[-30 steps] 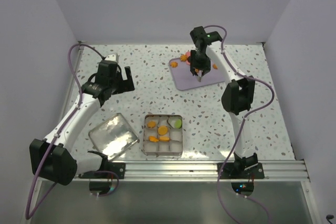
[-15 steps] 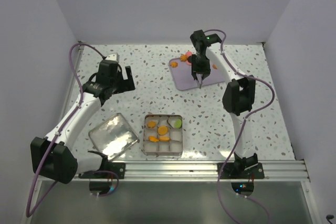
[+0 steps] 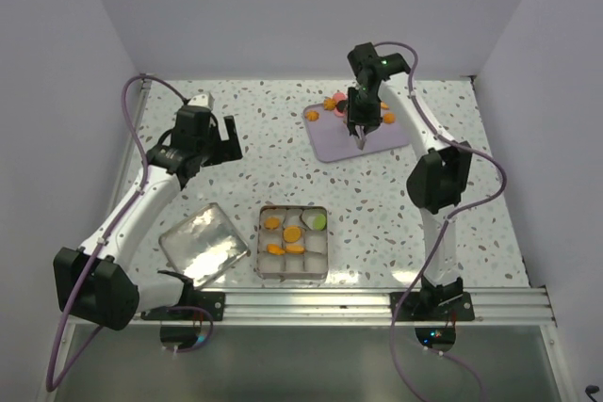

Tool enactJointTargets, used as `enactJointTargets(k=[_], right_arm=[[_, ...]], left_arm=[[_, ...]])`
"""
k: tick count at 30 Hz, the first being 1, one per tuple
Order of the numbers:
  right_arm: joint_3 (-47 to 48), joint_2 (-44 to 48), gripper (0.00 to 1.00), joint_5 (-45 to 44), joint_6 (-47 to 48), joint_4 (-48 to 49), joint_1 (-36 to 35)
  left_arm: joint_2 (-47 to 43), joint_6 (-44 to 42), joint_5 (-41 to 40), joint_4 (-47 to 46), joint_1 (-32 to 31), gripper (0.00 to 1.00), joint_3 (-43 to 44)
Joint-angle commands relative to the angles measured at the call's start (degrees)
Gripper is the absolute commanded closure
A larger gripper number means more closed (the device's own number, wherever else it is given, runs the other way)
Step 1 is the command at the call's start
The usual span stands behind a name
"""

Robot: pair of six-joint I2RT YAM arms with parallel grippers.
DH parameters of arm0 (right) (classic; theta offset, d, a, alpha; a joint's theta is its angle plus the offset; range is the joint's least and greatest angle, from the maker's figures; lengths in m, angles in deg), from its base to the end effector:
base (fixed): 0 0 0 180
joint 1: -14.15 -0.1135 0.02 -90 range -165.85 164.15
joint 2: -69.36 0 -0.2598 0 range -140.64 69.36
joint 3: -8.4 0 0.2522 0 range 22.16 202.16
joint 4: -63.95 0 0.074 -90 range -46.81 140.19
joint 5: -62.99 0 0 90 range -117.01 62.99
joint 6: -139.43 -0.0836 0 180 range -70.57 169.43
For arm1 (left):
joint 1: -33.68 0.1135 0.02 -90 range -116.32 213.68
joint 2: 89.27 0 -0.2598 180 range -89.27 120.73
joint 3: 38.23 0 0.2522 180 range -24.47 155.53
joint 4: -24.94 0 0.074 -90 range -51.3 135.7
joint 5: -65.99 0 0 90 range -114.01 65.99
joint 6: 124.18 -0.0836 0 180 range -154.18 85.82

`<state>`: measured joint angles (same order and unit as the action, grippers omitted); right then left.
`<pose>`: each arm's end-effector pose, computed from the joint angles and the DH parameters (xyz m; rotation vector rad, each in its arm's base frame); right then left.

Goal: Pack the cookies

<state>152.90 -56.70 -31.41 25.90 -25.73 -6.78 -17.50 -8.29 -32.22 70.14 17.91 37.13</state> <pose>0.4345 0.1593 0.2543 0.0815 2.8077 0.0757 0.2993 -0.0721 0.2720 -0.2762 2.2805 -0.2128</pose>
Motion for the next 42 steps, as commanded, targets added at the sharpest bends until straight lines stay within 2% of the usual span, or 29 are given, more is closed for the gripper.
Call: enactJointTargets(k=[1,6,16,19,24,27,31,42], right_arm=[[1.5,8.4,0.65,2.4,-1.3,-1.3,0.3],[-2.5,15.4,0.65,5.8,-1.6,-1.4,0.0],[-28.1,39.0,0.63,24.2,2.9,1.5,-2.2],[-36.5,45.9,0.62,33.6,2.8,1.7,-2.9],[-46.5,55.3,0.59,38.3,-0.2,1.4,-5.7],[-52.2,57.8,0.58,41.8,-1.4,1.9,-7.1],[-57.1,60.8,0.57,39.7,-4.5,2.2,-11.1],[-61.1,63.6,0.57,37.0,-5.7,2.4,-11.4]], left_arm=[[-2.0,-0.6,-0.1,-0.5,0.3,0.00,2.6],[-2.2,-0.7,0.2,-0.5,0.3,0.00,2.8],[-2.0,0.7,1.9,-2.1,0.3,0.00,3.2],[-1.7,1.3,2.4,-2.9,0.3,0.00,2.9],[-0.7,2.1,3.4,-4.5,0.2,0.00,3.0],[0.0,2.8,3.7,-5.2,0.2,0.00,3.3],[0.7,3.6,4.4,-5.9,0.1,0.00,3.6],[-0.8,4.7,4.9,-5.9,-0.5,0.00,1.8]])
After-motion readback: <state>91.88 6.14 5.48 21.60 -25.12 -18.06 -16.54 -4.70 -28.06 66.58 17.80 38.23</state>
